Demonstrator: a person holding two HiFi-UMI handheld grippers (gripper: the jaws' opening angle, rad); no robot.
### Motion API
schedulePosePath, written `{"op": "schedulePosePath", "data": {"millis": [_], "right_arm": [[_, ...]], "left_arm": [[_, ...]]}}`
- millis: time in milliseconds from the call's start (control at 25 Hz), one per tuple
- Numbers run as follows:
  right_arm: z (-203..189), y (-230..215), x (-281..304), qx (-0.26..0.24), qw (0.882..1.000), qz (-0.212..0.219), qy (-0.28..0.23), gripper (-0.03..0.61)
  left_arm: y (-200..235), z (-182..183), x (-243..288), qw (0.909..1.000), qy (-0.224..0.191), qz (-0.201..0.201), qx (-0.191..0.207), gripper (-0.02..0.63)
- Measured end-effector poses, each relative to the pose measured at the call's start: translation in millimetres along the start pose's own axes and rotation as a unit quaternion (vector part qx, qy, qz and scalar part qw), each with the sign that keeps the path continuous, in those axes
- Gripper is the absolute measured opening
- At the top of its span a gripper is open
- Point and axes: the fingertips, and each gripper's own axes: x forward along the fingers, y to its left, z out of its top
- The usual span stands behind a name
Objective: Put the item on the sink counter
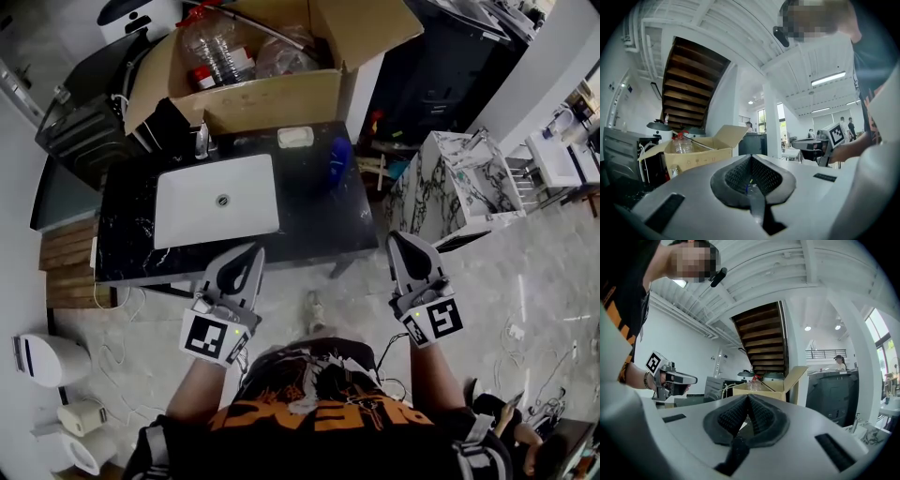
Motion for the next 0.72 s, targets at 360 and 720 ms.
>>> {"op": "schedulePosePath", "data": {"millis": [360, 720], "right_arm": [[-8, 9, -22, -0.005, 0.999, -0.017, 0.027, 0.014], [1, 13, -29, -0.005, 1.0, -0.014, 0.022, 0.012]], "left_arm": [[-9, 9, -28, 0.9999, -0.007, 0.001, 0.012, 0.018], [-7, 29, -42, 0.9981, -0.054, 0.022, 0.016, 0.018]]}}
